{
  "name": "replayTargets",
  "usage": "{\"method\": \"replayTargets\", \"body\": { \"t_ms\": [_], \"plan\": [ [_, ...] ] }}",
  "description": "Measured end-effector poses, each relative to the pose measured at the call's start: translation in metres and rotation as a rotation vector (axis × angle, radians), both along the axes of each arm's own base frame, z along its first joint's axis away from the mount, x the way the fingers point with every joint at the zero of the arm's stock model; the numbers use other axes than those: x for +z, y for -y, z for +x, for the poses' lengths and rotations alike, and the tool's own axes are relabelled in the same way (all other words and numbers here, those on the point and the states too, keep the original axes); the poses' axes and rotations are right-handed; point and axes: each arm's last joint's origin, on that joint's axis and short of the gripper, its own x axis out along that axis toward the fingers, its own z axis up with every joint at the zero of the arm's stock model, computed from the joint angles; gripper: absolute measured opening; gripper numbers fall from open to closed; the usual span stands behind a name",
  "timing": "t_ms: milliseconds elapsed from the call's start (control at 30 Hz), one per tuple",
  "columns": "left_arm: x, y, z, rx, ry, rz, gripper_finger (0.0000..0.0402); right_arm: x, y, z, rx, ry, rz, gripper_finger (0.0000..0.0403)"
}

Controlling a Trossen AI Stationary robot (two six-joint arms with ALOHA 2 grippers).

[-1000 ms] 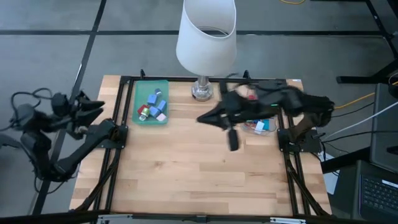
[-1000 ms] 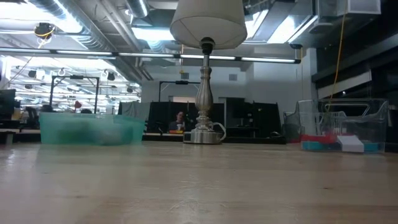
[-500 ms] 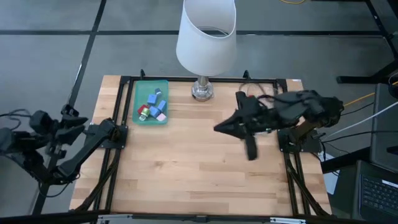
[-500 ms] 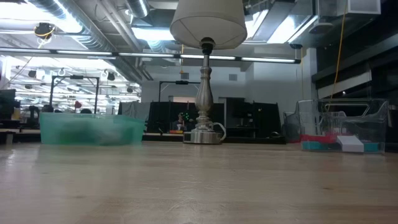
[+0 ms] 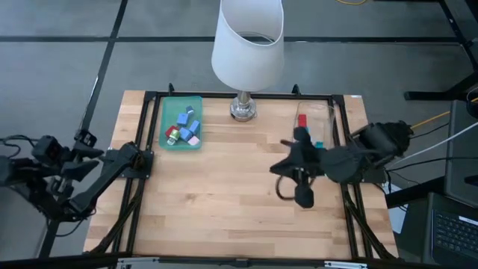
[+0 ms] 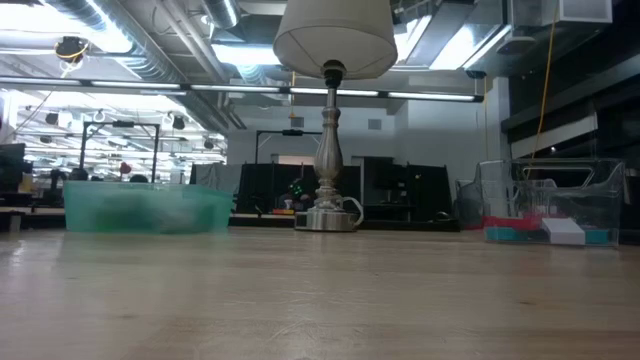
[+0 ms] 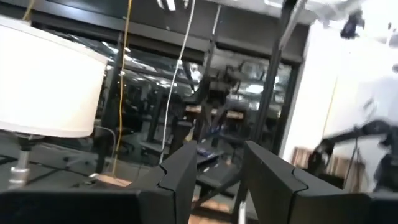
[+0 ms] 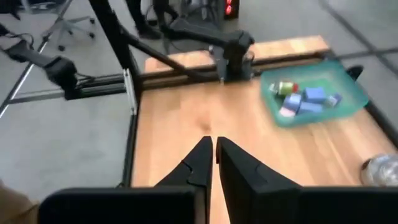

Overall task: Pick & Place Office items
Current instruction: Return to Home Position

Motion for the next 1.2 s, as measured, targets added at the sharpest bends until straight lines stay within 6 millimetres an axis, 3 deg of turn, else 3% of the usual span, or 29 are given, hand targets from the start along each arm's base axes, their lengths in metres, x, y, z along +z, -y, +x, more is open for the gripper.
{"method": "replayTargets", "body": {
  "t_ms": [167, 233, 333, 467, 667, 767, 900, 1033, 1200],
  "plan": [
    [-0.011, -0.006, 0.007, 0.006, -0.086, 0.066, 0.0130, 0.018, -0.013, -0.025, -0.032, 0.157, -0.091, 0.0040],
    [-0.016, -0.012, 0.010, 0.023, -0.120, 0.055, 0.0132, 0.015, -0.020, -0.035, -0.043, 0.199, -0.095, 0.0045],
    [-0.024, -0.022, 0.017, 0.015, -0.159, 0.014, 0.0131, -0.008, -0.037, -0.031, -0.001, 0.292, -0.051, 0.0051],
    [-0.029, -0.033, 0.025, -0.039, -0.179, -0.010, 0.0128, -0.055, -0.048, -0.023, 0.151, 0.561, 0.075, 0.0055],
    [-0.038, -0.050, 0.037, -0.110, -0.203, -0.001, 0.0130, -0.143, -0.016, -0.031, 0.241, 0.755, 0.236, 0.0053],
    [-0.046, -0.058, 0.043, -0.140, -0.230, 0.004, 0.0132, -0.164, 0.004, -0.052, 0.277, 0.868, 0.276, 0.0053],
    [-0.053, -0.070, 0.051, -0.168, -0.236, 0.011, 0.0130, -0.196, 0.028, -0.078, 0.285, 0.867, 0.266, 0.0053],
    [-0.056, -0.083, 0.060, -0.200, -0.196, 0.045, 0.0128, -0.209, 0.051, -0.106, 0.272, 0.911, 0.262, 0.0053],
    [-0.079, -0.108, 0.076, -0.257, -0.197, -0.001, 0.0131, -0.236, 0.070, -0.133, 0.250, 0.926, 0.228, 0.0052]
  ]
}}
